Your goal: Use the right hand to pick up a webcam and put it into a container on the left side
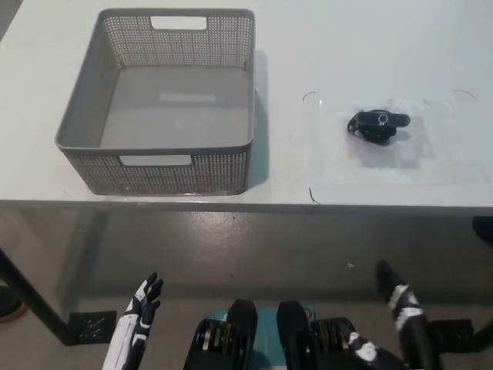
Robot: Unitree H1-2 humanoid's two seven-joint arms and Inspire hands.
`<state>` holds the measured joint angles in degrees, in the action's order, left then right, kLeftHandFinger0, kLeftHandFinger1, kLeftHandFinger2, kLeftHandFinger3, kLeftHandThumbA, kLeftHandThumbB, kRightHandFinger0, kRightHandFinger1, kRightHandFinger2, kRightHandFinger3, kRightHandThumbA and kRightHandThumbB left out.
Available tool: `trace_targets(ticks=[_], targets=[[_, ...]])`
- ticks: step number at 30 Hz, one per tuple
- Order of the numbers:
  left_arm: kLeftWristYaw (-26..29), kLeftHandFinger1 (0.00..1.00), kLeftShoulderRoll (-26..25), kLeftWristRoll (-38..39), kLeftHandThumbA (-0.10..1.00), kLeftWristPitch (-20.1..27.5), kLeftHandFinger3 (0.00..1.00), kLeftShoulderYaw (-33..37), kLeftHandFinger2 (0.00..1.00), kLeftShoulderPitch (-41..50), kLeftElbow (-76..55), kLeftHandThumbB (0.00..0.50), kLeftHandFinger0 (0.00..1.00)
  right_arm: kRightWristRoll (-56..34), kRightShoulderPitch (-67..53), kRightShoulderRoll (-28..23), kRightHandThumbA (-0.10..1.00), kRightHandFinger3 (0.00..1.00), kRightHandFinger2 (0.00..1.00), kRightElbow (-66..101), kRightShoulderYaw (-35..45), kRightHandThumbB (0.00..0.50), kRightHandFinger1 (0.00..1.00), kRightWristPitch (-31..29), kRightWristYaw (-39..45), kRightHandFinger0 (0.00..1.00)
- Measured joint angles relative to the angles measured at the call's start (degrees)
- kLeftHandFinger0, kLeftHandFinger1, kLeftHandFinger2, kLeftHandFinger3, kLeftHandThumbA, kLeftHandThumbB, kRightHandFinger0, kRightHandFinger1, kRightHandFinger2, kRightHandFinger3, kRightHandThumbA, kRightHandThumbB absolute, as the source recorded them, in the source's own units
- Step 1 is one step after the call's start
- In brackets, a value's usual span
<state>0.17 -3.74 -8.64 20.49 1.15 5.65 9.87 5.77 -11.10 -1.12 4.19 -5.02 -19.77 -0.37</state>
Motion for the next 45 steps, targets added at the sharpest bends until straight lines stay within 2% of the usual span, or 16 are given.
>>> trace_targets(ticks=[1,4,6,7,9,11,14,17,21,25,28,29,35,38,40,45], targets=[[0.0,1.0,-0.04,0.0,0.98,0.0,1.0,0.0,1.0,-0.04,0.0,0.023,1.0,0.61,-0.47,0.01,0.73,1.0,1.0,2.59,0.49,0.238,1.0,0.01,-0.18,1.0],[-0.01,1.0,-0.04,0.0,0.97,0.0,1.0,0.01,1.0,-0.03,0.0,0.023,1.0,2.84,-0.8,-0.07,0.79,1.0,1.0,8.95,1.76,0.312,1.0,0.21,-0.48,1.0],[-0.02,1.0,-0.05,0.01,0.97,0.0,1.0,0.02,1.0,-0.01,0.0,0.03,1.0,5.12,-0.23,-0.44,0.78,1.0,1.0,13.5,2.72,0.352,1.0,0.75,-0.47,1.0],[-0.02,1.0,-0.05,0.01,0.97,0.01,1.0,0.02,1.0,0.0,0.0,0.022,1.0,6.02,0.25,-0.68,0.73,1.0,1.0,14.81,3.06,0.377,1.0,1.06,-0.46,1.0],[-0.03,1.0,-0.05,0.01,0.97,0.0,1.0,0.03,1.0,0.05,0.0,0.02,1.0,8.52,1.69,-1.45,0.74,1.0,1.0,17.87,3.86,0.376,1.0,2.36,-0.21,1.0],[-0.03,1.0,-0.08,0.01,0.96,0.0,1.0,0.02,1.0,0.25,-0.01,0.014,1.0,11.25,3.81,-2.52,0.71,1.0,1.0,20.62,4.48,0.403,1.0,4.31,0.47,1.0],[-0.03,1.0,-0.1,0.01,0.97,0.01,1.0,0.02,1.0,0.96,-0.23,0.023,1.0,14.29,8.06,-4.38,0.75,1.0,1.0,23.47,5.0,0.426,1.0,7.51,2.06,1.0],[-0.03,1.0,-0.12,0.0,0.97,0.02,1.0,0.02,1.0,2.11,-0.26,0.024,1.0,17.19,14.44,-6.96,0.75,1.0,1.0,24.74,5.3,0.414,1.0,11.64,4.08,1.0],[-0.03,1.0,-0.13,-0.01,0.98,0.02,1.0,0.17,1.0,3.92,-0.34,0.014,1.0,20.28,24.78,-10.61,0.79,1.0,1.0,22.82,5.27,0.431,1.0,16.51,6.65,1.0],[-0.04,1.0,-0.14,-0.01,0.99,0.04,1.0,0.51,1.0,5.42,-0.36,0.034,1.0,22.15,34.83,-13.4,0.8,1.0,1.0,14.16,4.6,0.424,1.0,19.86,8.01,1.0],[-0.04,1.0,-0.14,-0.02,0.99,0.04,1.0,0.68,1.0,5.95,-0.4,0.028,1.0,23.45,41.94,-14.61,0.84,1.0,1.0,5.4,3.13,0.486,1.0,21.56,8.54,1.0],[-0.04,1.0,-0.15,-0.02,0.99,0.04,1.0,0.71,1.0,6.01,-0.4,0.033,1.0,24.01,44.49,-14.83,0.83,1.0,1.0,1.77,2.42,0.494,1.0,22.15,8.69,1.0],[-0.04,1.0,-0.17,0.0,0.97,0.09,1.0,0.83,1.0,5.93,-0.39,0.037,1.0,26.28,56.16,-15.61,0.77,1.0,1.0,-16.13,-1.95,0.499,1.0,24.38,9.38,1.0],[-0.04,1.0,-0.19,0.0,0.98,0.13,1.0,0.87,1.0,5.84,-0.38,0.056,1.0,27.16,61.84,-15.68,0.78,1.0,1.0,-26.59,-4.45,0.5,1.0,25.13,9.67,1.0],[-0.04,1.0,-0.2,-0.01,0.99,0.13,1.0,0.86,1.0,5.7,-0.39,0.064,1.0,27.63,65.01,-15.67,0.84,1.0,1.0,-32.8,-6.07,0.5,1.0,25.41,9.83,1.0],[-0.03,1.0,-0.22,-0.02,0.98,0.18,1.0,0.86,1.0,5.52,-0.41,0.044,1.0,28.64,72.69,-15.62,0.89,1.0,1.0,-48.15,-10.15,0.5,1.0,25.63,10.01,1.0]])
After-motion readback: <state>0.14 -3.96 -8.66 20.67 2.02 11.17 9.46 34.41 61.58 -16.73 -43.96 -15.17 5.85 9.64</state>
